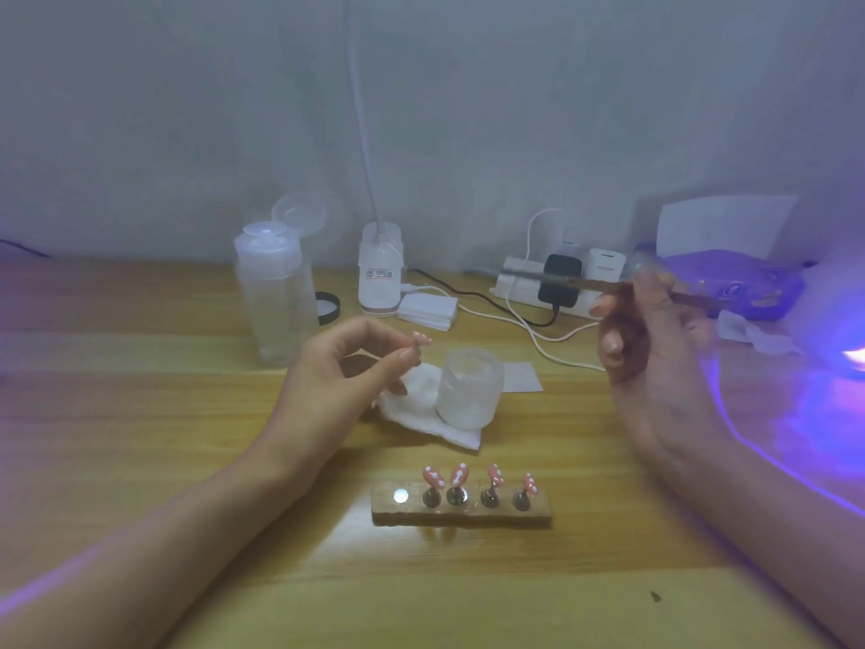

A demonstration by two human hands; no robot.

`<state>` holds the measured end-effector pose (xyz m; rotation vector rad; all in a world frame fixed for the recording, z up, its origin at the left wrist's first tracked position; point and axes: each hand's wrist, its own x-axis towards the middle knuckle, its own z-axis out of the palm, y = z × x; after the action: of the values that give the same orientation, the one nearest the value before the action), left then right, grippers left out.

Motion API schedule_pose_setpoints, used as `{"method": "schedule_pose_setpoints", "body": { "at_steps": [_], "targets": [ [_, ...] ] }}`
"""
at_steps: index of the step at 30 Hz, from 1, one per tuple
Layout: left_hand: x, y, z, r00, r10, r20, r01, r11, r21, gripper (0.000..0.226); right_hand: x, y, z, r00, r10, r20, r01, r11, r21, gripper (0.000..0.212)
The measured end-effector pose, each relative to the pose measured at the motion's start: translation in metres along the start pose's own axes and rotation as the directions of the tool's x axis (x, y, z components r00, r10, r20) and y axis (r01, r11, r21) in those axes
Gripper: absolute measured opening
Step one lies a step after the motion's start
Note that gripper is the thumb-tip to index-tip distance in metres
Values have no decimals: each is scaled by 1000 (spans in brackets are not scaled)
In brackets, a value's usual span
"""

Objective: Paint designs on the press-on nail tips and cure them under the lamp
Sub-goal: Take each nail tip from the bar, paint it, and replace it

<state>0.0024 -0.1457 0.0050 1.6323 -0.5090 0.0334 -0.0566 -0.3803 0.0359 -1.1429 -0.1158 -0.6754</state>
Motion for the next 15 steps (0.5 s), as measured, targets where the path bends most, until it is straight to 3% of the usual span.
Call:
{"method": "schedule_pose_setpoints", "body": {
  "at_steps": [4,6,7,9,11,13,15],
  "targets": [
    [0,3,-1,999,-12,-43,9,998,-68,19,5,-6,-7,997,-61,43,64,995,-79,16],
    [-2,5,0,999,8,-49,-11,998,-61,15,7,-7,-7,989,-44,138,77,967,-241,8],
    [-4,6,1,999,17,-47,-19,999,-51,12,9,-8,-8,982,-2,191,69,938,-341,16],
    [-6,7,2,999,22,-36,-23,999,-41,6,12,-10,-9,941,112,318,73,853,-517,21],
    [-8,7,5,1000,-3,-14,2,999,-53,6,13,-11,-13,867,197,457,192,714,-673,6],
    [-9,7,6,1000,-22,2,23,998,-61,5,12,-7,-16,815,238,529,346,532,-773,15],
    [-9,6,5,999,-40,10,41,997,-63,5,8,-1,-14,779,279,562,418,437,-796,26]
  ]
}}
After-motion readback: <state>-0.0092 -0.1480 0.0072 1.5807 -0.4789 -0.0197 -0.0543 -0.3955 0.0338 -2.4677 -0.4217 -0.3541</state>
